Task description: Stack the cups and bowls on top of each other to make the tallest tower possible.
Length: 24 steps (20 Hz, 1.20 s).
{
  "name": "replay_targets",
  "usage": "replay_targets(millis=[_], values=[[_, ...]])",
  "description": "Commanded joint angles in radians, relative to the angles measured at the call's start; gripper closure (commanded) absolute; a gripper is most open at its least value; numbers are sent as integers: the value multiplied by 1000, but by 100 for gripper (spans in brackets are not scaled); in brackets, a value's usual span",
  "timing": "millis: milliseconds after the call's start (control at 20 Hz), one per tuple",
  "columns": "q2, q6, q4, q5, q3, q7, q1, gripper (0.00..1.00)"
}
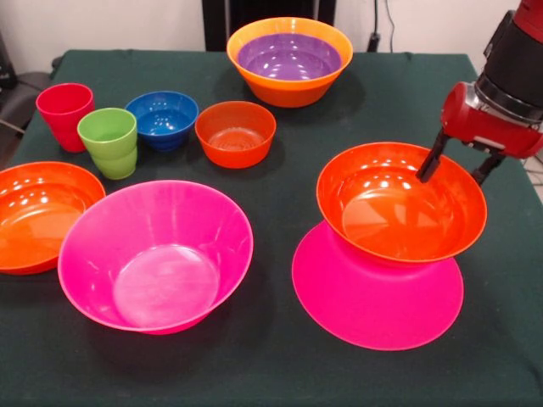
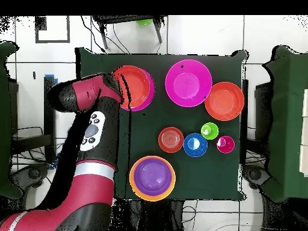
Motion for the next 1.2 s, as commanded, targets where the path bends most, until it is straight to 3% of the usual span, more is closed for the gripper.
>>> replay_targets(millis=[50,600,850,1200], values=[[-54,82,86,35,137,-17,-33,0],[-120,86,159,48,153,-14,-33,0],[-203,128,268,74,147,-1,-22,0],[-297,77,460,99,100,105,25,0]])
